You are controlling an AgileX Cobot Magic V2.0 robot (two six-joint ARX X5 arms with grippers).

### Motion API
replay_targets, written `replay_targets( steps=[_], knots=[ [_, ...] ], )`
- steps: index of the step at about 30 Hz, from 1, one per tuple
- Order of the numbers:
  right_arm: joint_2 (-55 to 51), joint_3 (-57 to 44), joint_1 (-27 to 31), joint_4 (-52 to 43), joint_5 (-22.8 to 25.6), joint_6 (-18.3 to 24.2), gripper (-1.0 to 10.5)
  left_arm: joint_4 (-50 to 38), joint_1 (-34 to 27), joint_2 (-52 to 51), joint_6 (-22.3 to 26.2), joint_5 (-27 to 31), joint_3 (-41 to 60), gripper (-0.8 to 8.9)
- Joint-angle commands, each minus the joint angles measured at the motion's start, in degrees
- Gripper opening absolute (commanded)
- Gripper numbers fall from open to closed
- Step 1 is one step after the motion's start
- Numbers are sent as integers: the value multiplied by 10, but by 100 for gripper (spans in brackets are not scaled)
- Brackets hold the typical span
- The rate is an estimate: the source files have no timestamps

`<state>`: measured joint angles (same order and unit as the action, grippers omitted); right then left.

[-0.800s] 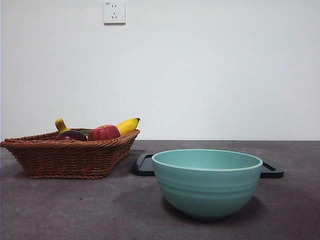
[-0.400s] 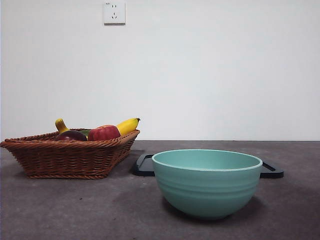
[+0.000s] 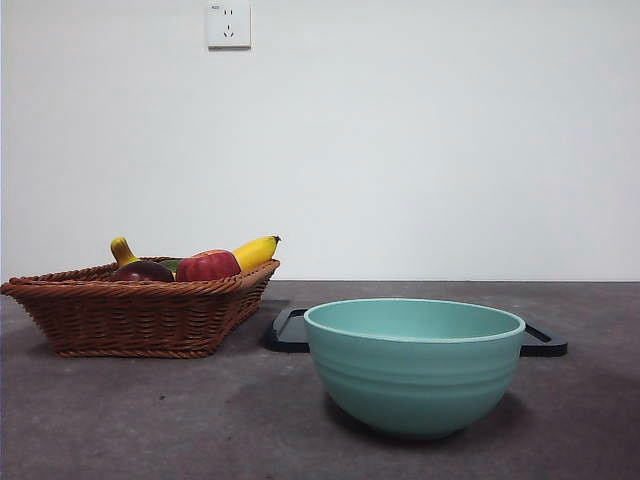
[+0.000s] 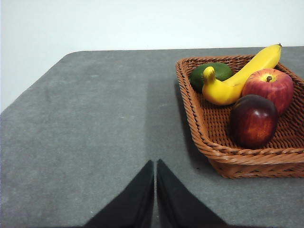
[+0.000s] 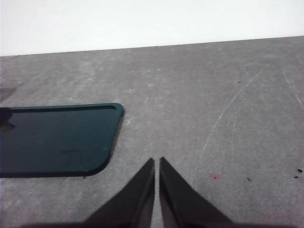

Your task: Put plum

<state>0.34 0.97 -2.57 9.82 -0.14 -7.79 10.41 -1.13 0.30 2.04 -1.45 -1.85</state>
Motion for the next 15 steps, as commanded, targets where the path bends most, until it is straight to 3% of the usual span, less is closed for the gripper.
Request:
replay_targets(
  steps=[1,15],
  knots=[
    [-1,-3,1,0,2,-4,5,3,-2,-1,-2,0,12,8],
    [-1,-3,1,-46,2,-19,5,3,-2,-1,-2,0,12,8]
  ],
)
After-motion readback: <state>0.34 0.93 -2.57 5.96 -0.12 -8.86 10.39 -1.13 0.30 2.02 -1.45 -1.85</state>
